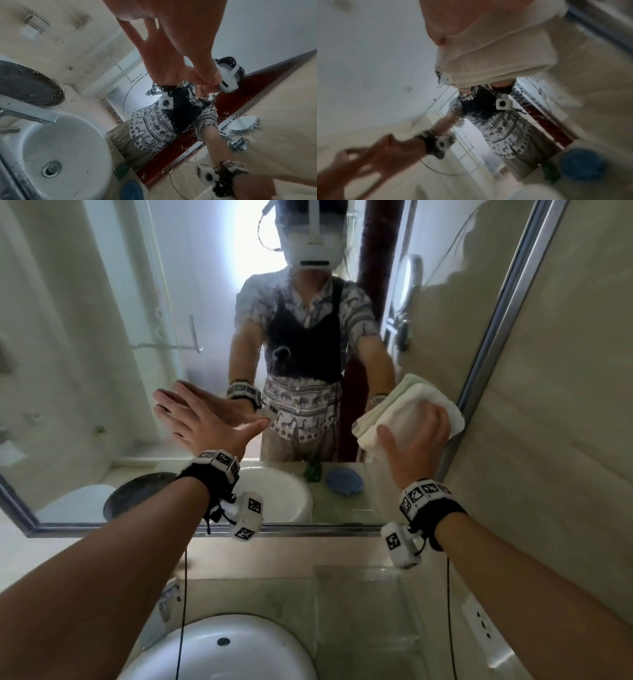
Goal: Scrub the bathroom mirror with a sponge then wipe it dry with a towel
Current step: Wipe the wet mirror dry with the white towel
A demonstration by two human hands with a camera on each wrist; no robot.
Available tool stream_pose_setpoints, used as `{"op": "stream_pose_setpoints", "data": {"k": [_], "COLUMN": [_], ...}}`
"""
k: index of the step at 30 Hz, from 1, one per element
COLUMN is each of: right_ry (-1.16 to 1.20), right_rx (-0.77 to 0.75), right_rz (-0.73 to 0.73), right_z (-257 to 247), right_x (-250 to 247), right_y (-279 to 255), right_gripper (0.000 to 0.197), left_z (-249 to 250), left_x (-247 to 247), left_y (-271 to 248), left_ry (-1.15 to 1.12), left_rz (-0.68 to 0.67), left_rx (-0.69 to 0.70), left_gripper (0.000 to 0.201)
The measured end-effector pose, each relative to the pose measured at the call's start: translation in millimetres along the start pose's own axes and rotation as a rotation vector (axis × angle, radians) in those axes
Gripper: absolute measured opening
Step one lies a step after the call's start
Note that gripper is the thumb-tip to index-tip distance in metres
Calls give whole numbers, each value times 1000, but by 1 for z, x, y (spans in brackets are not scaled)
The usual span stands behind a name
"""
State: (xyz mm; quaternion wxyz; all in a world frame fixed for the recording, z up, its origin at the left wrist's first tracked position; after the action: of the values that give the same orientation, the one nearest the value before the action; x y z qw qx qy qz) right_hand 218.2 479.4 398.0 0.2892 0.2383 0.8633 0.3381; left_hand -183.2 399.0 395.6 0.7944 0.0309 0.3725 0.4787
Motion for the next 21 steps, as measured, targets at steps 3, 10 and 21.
{"op": "stream_pose_setpoints", "data": {"k": [3, 10, 21], "right_ry": [-56, -221, -463], "right_rx": [94, -64, -1084], "right_rz": [150, 109, -292], "right_z": [-14, -51, -109], "right_x": [8, 59, 121], "right_y": [3, -15, -93], "right_gripper": [90, 81, 56], "left_z": [1, 0, 0], "left_x": [0, 5, 6], "left_y": [0, 2, -1], "left_ry": [28, 83, 129], "left_rz": [-10, -12, -4], "left_rx": [-1, 24, 29], "left_gripper": [160, 164, 165]}}
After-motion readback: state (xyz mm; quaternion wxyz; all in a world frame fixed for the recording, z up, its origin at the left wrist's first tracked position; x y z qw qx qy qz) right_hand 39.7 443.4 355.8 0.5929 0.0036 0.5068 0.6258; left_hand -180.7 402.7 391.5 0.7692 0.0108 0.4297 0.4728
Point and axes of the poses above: each hand's wrist, its own y-axis towards the middle knuckle, its own x-axis out of the palm, z = x × y, the point moved 10 cm from there along y, towards the middle knuckle
